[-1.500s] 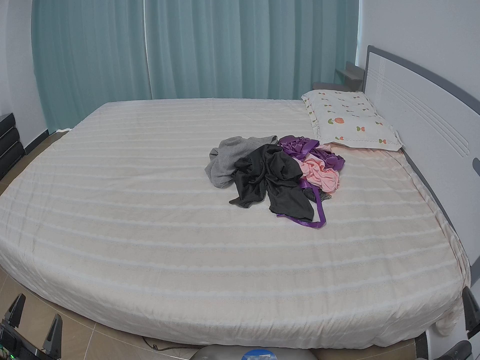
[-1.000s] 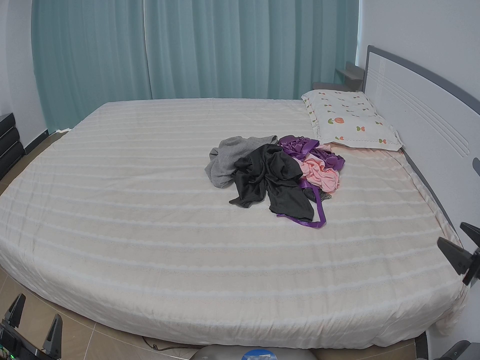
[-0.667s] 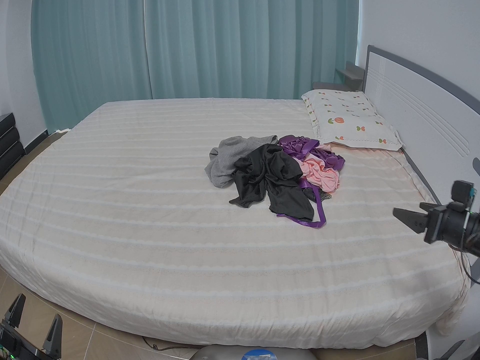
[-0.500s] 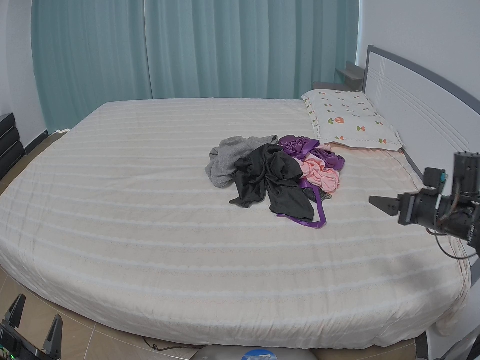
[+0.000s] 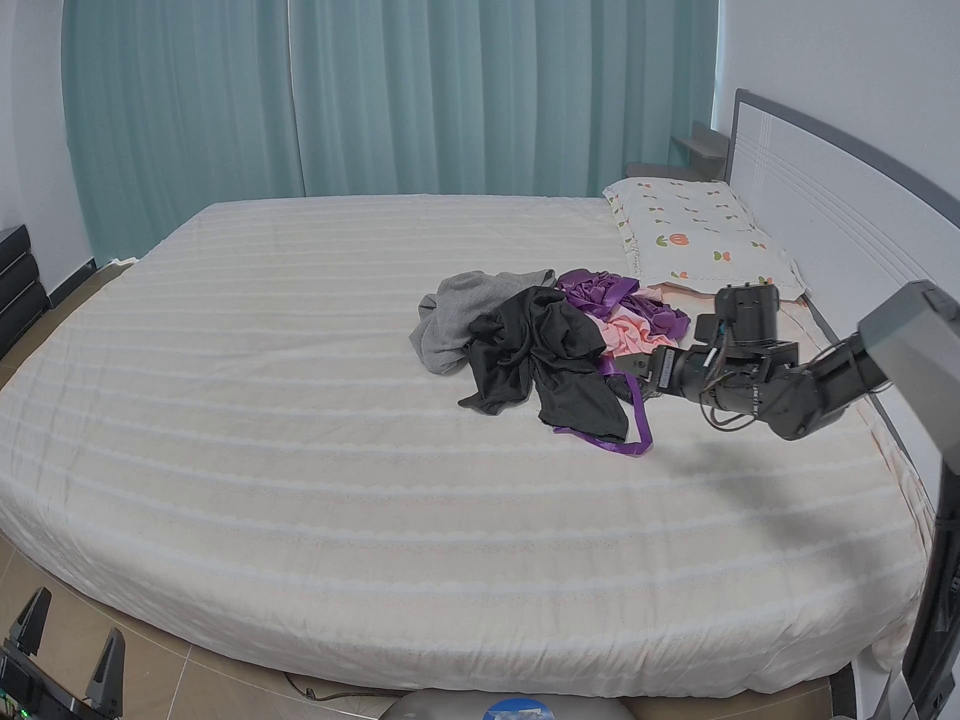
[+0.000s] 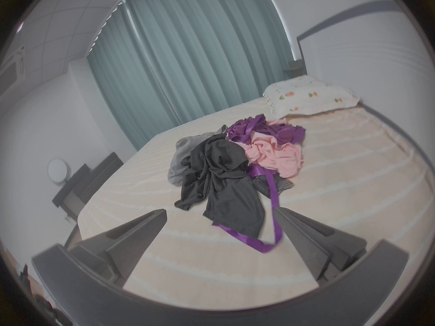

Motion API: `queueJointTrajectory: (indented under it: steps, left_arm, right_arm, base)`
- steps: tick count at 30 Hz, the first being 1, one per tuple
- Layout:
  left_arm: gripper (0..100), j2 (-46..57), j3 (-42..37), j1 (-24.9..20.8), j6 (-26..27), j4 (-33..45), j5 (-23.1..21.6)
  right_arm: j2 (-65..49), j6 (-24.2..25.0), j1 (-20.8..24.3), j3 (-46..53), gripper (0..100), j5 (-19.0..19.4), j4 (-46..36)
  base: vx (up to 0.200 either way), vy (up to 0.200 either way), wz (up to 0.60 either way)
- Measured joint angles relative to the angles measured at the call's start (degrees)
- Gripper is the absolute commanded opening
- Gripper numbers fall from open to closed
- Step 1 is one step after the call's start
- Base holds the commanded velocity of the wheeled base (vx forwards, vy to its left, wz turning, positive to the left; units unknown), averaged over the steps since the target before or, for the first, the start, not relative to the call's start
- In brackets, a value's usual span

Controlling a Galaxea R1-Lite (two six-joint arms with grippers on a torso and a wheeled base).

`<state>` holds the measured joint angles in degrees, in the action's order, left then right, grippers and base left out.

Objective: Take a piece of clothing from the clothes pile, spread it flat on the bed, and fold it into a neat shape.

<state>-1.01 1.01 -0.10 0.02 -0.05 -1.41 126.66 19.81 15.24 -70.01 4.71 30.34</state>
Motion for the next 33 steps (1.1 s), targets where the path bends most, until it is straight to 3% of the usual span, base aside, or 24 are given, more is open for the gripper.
queueJointTrajectory:
  steps: [6, 10, 33]
  left_arm:
    - [100, 0.0, 0.0, 0.0, -0.02, 0.02, 0.0]
    - [100, 0.0, 0.0, 0.0, 0.0, 0.02, 0.0]
    - [100, 0.0, 0.0, 0.0, 0.0, 0.05, 0.0]
  right_arm:
    - [13.82, 8.19, 1.22, -17.01, 100, -1.95, -4.35]
    - [20.14, 11.78, 1.65, -23.1, 100, -3.6, -7.02]
    - [30.18, 12.18, 1.55, -32.52, 100, -6.23, -9.24]
  base:
    - [0.0, 0.0, 0.0]
    - [0.0, 0.0, 0.0]
    - [0.0, 0.0, 0.0]
